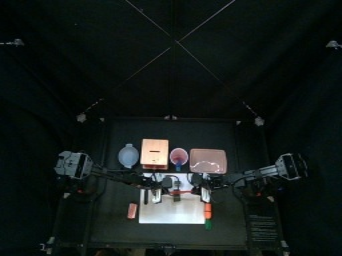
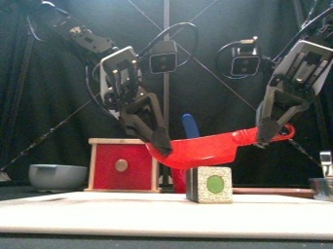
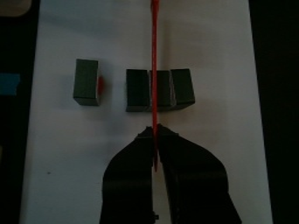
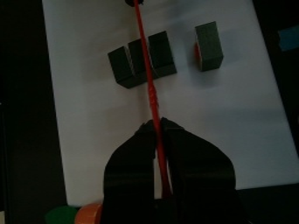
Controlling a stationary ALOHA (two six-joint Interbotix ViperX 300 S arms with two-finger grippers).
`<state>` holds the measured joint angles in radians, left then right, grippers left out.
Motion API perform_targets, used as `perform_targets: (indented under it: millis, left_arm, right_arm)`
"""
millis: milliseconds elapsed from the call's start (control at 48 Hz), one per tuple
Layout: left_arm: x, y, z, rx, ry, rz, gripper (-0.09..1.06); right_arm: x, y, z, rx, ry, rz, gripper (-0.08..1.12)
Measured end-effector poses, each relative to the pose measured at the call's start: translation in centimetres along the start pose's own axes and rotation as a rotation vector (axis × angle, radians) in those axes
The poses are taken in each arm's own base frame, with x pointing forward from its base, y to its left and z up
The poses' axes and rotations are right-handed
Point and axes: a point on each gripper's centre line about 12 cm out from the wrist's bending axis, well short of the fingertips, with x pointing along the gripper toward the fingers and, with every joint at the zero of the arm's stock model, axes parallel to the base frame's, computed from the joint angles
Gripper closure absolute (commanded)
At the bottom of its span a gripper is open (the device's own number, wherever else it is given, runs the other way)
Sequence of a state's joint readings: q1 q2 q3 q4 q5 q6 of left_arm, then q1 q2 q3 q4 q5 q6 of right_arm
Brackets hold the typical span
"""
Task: Place sushi on board then cut the sushi with the knife then place the pieces on the plate
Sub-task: Cut the sushi into 4 pieces
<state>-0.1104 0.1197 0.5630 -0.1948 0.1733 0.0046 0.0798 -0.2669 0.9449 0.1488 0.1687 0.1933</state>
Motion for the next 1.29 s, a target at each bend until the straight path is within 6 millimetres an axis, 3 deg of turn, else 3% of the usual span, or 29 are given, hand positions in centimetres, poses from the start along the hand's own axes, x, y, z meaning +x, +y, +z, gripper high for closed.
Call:
perform_targets:
  millis: [1292]
  left_arm:
    - [0.08, 0.43, -0.02, 0.013, 0.003, 0.01, 0.58]
  right_arm:
    - [0.33, -0.19, -0.23, 0.003, 0.012, -0.007, 0.73]
